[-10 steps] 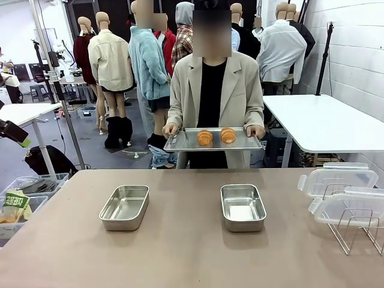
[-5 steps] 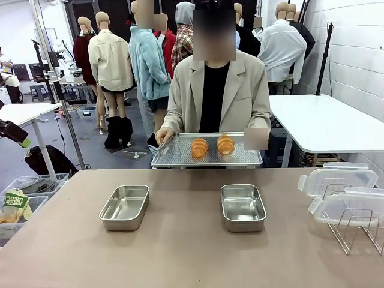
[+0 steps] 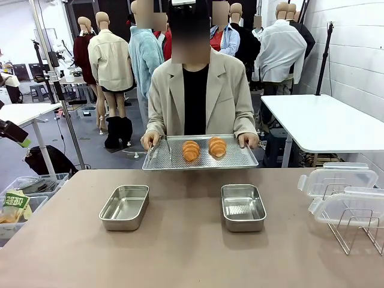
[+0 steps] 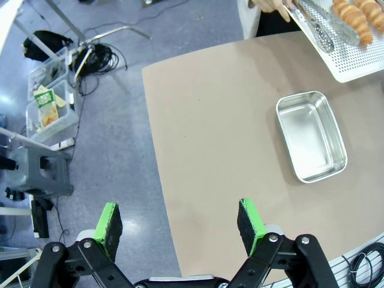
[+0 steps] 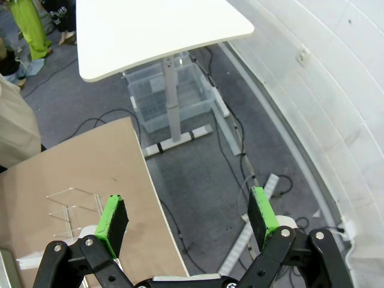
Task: Place the bread in airtight containers.
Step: Lift both Airtight Container.
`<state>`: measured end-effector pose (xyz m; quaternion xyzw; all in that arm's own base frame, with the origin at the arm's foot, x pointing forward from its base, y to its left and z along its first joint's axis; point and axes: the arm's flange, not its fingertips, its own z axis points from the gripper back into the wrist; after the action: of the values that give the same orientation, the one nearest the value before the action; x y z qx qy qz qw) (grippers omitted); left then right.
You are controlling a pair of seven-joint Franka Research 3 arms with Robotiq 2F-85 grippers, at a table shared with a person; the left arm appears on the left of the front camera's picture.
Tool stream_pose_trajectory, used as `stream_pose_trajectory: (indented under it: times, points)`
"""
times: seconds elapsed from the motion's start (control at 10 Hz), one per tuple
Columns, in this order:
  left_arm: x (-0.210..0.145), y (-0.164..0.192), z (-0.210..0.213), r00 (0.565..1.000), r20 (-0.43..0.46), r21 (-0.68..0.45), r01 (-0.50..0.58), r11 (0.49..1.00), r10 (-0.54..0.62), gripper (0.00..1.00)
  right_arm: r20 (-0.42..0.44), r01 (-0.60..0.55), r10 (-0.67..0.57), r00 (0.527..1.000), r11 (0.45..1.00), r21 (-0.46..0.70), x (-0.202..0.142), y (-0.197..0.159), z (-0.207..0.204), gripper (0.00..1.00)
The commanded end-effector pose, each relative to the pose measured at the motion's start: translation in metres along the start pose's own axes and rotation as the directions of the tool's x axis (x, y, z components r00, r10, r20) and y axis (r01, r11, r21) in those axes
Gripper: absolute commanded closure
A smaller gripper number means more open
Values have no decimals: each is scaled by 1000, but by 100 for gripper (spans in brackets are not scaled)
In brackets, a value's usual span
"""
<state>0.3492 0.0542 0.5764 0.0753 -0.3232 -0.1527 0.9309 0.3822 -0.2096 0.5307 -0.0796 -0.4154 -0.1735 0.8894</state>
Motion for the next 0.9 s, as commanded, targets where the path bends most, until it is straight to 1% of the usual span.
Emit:
stream_pose_trajectory:
  times: [0.0, 0.8]
  points:
    - [-1, 1, 1, 1000, 0, 15, 8, 1000, -8, 0, -8, -2, 1, 1000, 1000, -8, -1, 1, 0, 0]
    - [-1, 1, 1, 1000, 0, 15, 8, 1000, -8, 0, -8, -2, 1, 1000, 1000, -8, -1, 1, 0, 0]
